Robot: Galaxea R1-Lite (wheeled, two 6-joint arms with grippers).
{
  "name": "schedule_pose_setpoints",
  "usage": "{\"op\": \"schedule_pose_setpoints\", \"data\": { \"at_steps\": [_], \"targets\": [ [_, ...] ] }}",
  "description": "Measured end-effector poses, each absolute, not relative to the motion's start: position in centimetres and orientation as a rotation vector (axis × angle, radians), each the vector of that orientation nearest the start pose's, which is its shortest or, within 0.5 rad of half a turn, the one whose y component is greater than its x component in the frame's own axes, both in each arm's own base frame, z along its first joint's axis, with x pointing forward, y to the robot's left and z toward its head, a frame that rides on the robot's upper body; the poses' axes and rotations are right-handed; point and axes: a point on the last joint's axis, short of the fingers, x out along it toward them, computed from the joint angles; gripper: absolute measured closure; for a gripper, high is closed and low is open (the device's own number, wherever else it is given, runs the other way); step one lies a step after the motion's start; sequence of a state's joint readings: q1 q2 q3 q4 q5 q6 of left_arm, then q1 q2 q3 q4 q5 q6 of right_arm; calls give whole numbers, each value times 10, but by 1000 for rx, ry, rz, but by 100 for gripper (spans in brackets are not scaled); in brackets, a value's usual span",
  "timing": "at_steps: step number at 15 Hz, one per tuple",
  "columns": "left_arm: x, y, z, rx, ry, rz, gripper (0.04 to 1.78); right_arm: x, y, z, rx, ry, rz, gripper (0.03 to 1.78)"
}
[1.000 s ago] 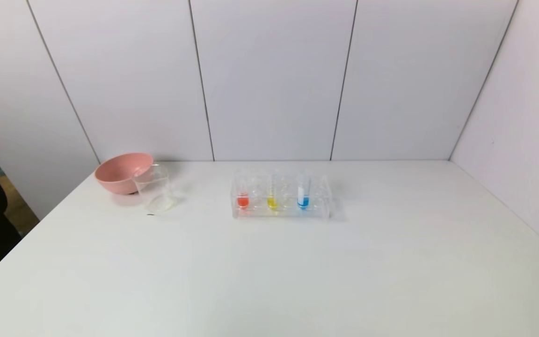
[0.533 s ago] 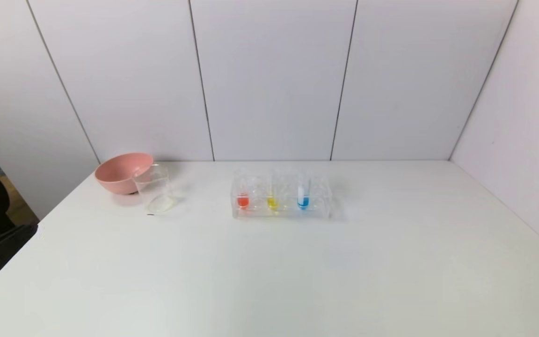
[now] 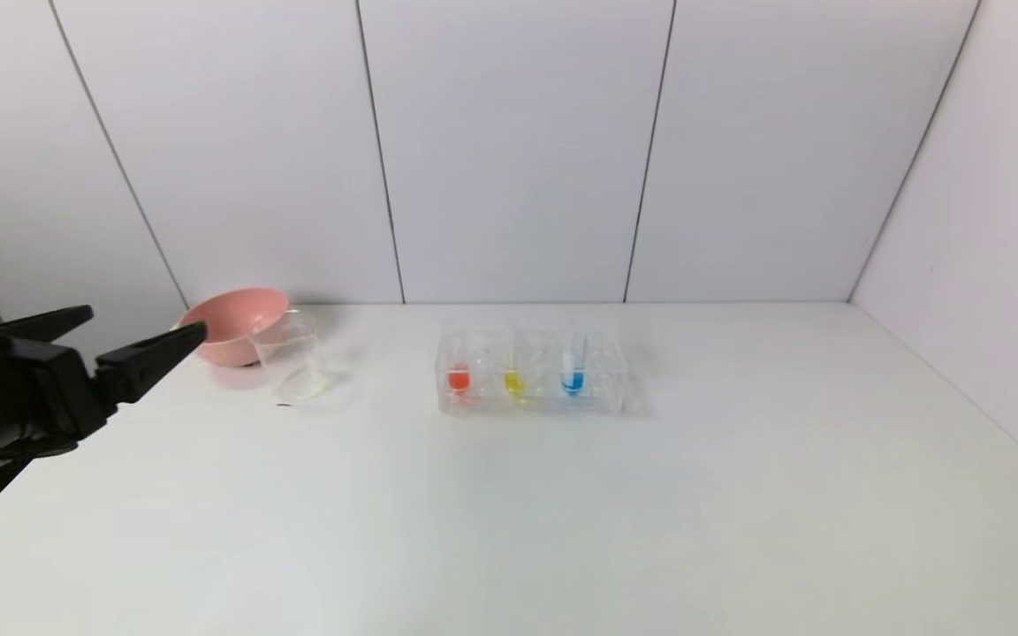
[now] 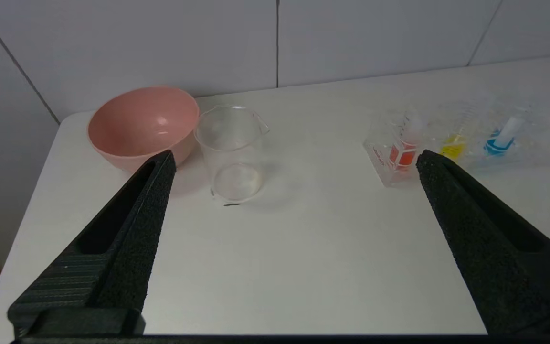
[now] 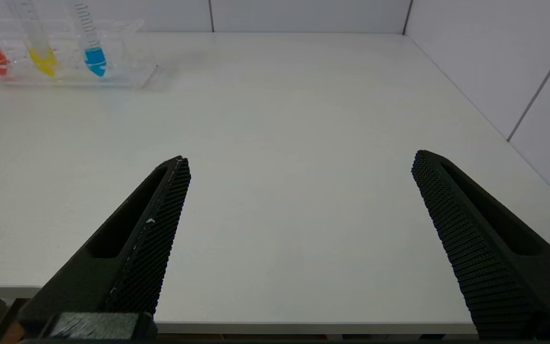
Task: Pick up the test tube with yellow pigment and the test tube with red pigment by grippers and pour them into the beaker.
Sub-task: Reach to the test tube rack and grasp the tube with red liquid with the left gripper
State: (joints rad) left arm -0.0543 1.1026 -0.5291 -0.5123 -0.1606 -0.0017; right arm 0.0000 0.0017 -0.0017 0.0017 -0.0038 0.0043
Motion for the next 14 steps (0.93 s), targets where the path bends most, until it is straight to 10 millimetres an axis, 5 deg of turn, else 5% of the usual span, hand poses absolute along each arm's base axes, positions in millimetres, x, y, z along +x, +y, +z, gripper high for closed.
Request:
{"op": "schedule_pose_setpoints", "data": {
  "at_steps": [14],
  "targets": [
    [242, -55, 199, -3, 145, -363, 6, -23, 0, 76, 5, 2, -4, 11]
  ]
}}
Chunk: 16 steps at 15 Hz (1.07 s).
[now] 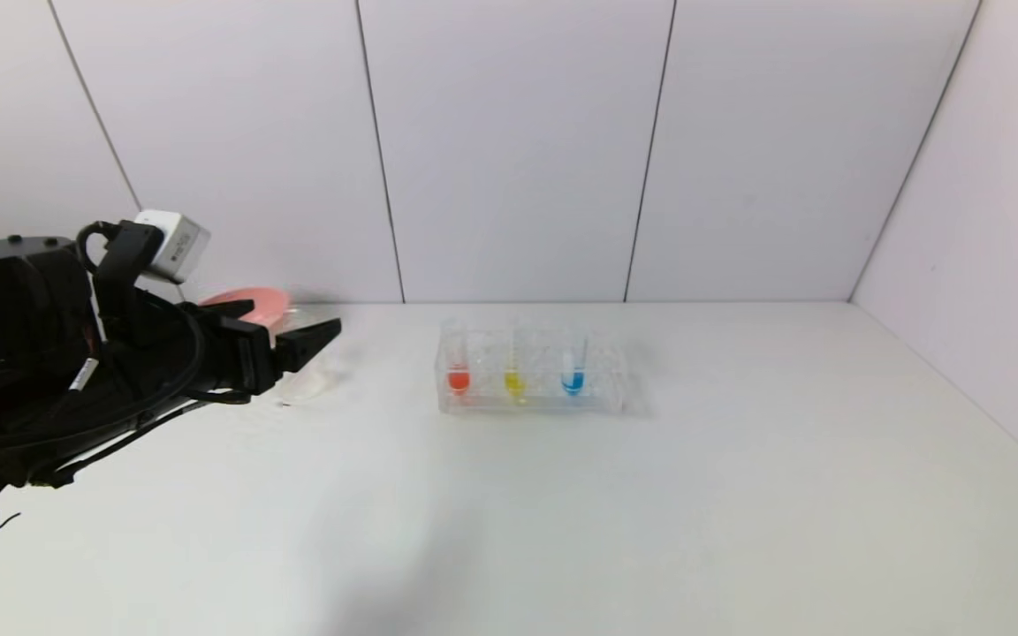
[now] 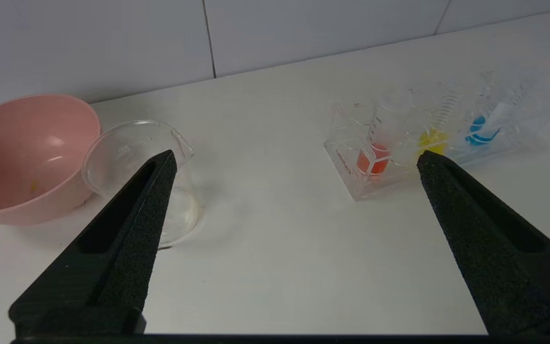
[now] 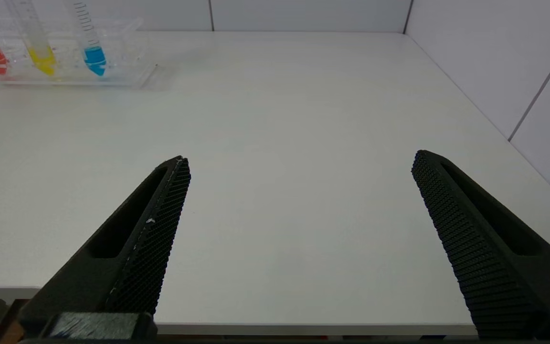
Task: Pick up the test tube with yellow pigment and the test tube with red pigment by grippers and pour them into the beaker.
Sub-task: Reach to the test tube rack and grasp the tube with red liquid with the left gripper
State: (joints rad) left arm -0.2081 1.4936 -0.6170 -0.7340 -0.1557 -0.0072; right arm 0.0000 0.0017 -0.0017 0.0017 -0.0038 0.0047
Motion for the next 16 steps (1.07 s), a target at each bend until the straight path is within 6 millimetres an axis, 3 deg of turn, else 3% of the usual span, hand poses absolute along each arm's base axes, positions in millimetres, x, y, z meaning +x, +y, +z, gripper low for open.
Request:
{"op": "schedule_pose_setpoints", "data": {
  "at_steps": [11, 16],
  "targets": [
    [283, -119, 172, -3, 234, -415, 6, -23, 0, 76, 4, 2, -4, 11],
    [300, -144, 155, 16, 191, -380, 6, -23, 0, 76, 5, 2, -4, 11]
  ]
}}
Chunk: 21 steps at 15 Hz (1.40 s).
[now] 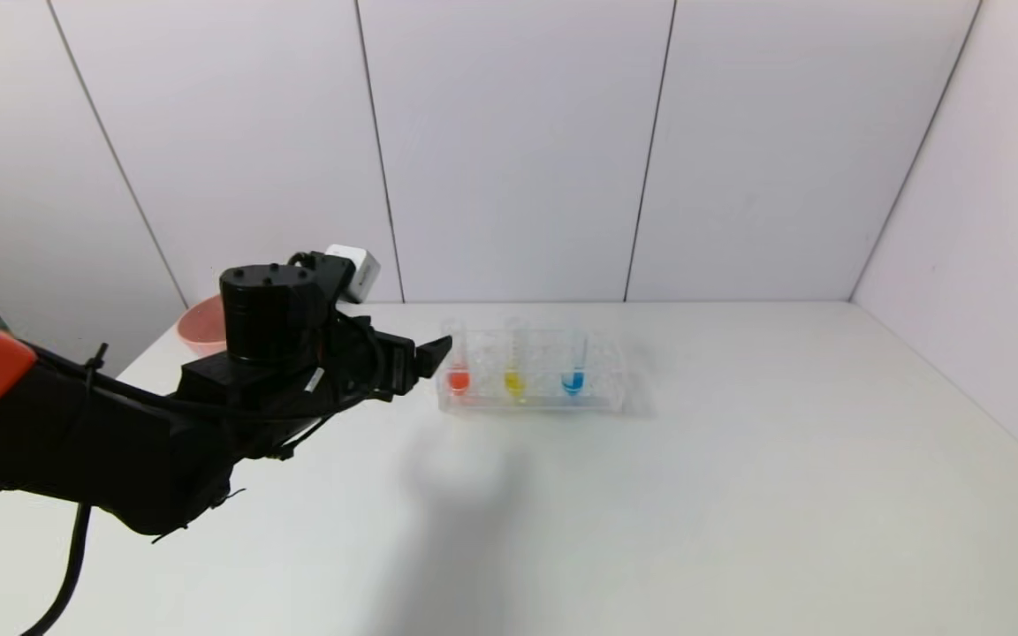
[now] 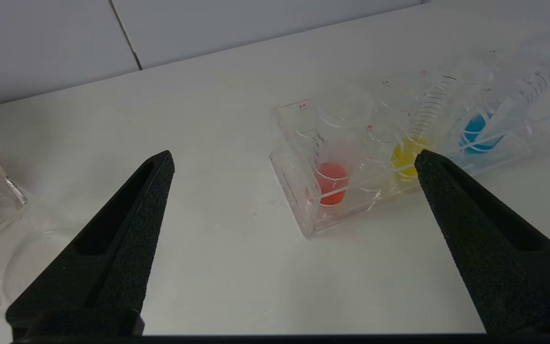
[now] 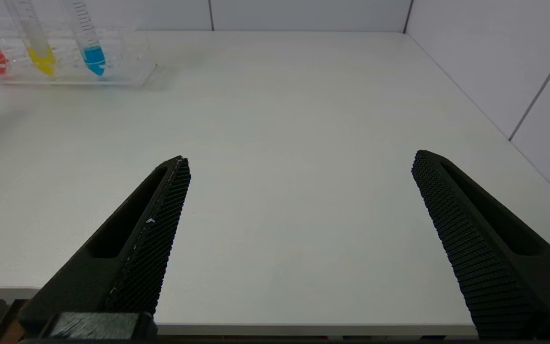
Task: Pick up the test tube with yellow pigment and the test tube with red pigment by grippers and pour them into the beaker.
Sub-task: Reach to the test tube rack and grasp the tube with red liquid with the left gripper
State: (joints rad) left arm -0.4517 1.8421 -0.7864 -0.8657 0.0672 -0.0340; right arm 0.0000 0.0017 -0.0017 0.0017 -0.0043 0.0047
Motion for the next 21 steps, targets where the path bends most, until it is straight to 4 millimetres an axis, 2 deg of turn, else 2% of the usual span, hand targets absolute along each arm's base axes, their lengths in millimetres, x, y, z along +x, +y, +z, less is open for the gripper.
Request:
{"op": "schedule_pose_setpoints", "data": {
  "at_steps": [9, 21],
  "targets": [
    [317, -174, 124, 22, 186, -422, 6, -23, 0, 76, 4, 2, -4, 11],
    [347, -185, 94, 11, 121, -360, 6, -23, 0, 76, 5, 2, -4, 11]
  ]
}}
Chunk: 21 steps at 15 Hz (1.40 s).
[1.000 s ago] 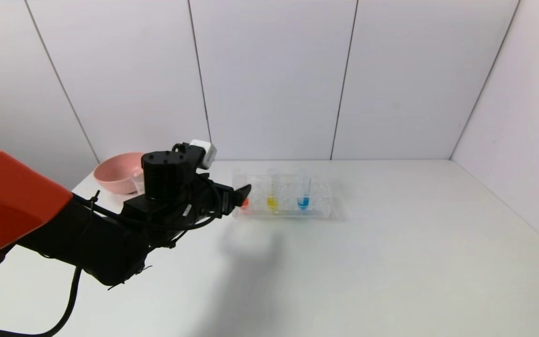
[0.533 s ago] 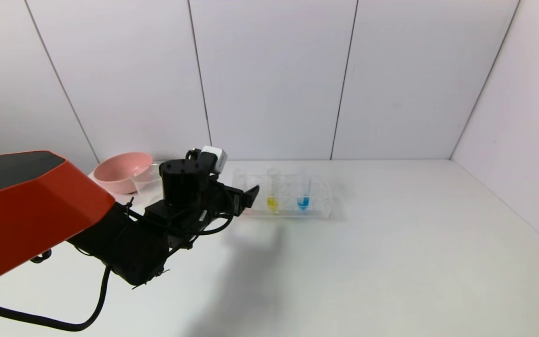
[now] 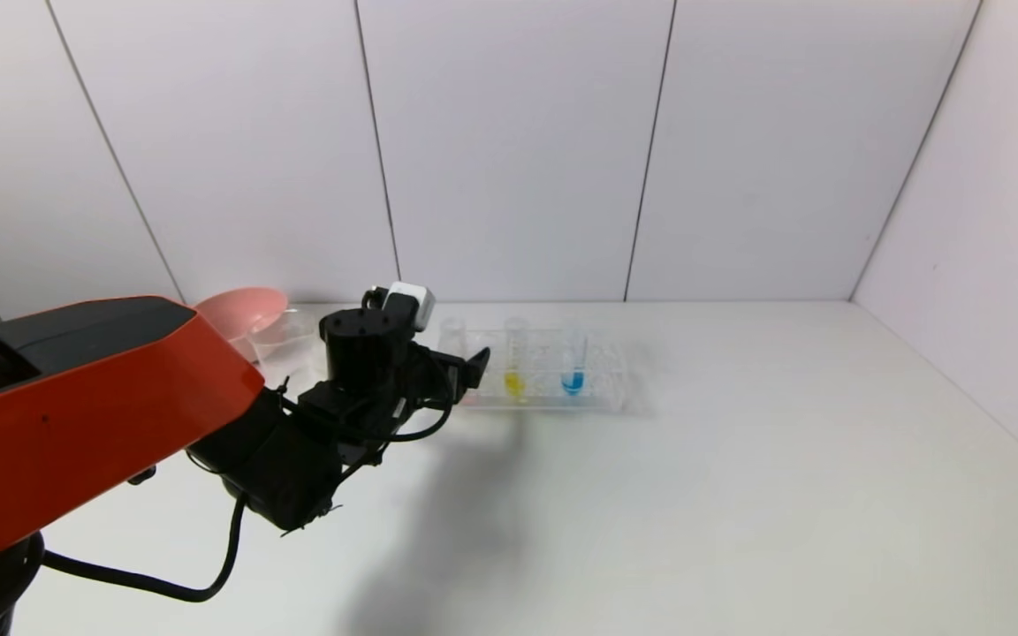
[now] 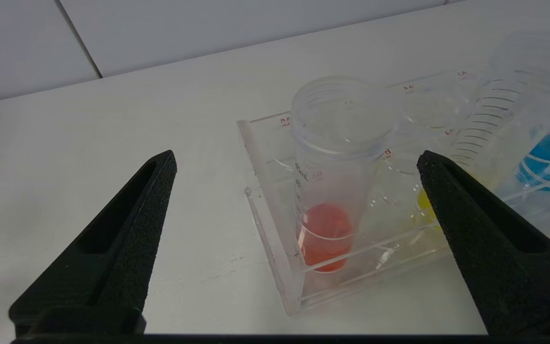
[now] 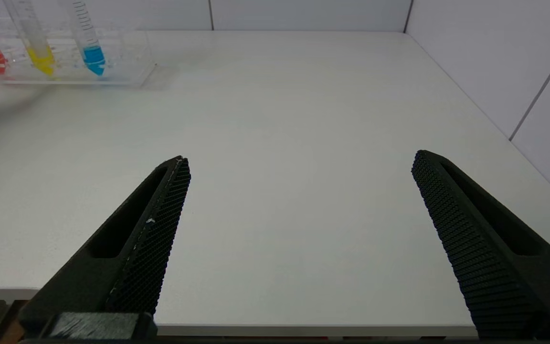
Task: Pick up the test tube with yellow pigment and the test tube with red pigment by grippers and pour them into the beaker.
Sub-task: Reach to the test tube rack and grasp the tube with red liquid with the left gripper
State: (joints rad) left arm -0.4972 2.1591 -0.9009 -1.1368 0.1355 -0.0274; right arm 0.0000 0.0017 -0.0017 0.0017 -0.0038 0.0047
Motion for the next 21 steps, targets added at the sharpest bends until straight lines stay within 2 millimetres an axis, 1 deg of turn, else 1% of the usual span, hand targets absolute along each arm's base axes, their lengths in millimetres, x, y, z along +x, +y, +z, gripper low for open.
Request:
{"op": "schedule_pose_setpoints", "data": {
  "at_steps": [6, 12, 16, 17, 19, 21],
  "targets": [
    [355, -184, 95, 16, 102, -358, 6, -23, 0, 76, 4, 2, -4, 11],
    [355, -185, 96, 12, 97, -363, 6, -23, 0, 76, 4, 2, -4, 11],
    [357, -186, 93, 14, 106, -366, 7, -23, 0, 76, 5, 2, -4, 11],
    [357, -186, 92, 16, 110, -367, 10, -23, 0, 76, 5, 2, -4, 11],
    [357, -187, 91, 16, 112, -371, 26, -23, 0, 76, 5, 2, -4, 11],
    [357, -187, 90, 16, 112, -372, 52, -23, 0, 76, 4, 2, -4, 11]
  ]
}}
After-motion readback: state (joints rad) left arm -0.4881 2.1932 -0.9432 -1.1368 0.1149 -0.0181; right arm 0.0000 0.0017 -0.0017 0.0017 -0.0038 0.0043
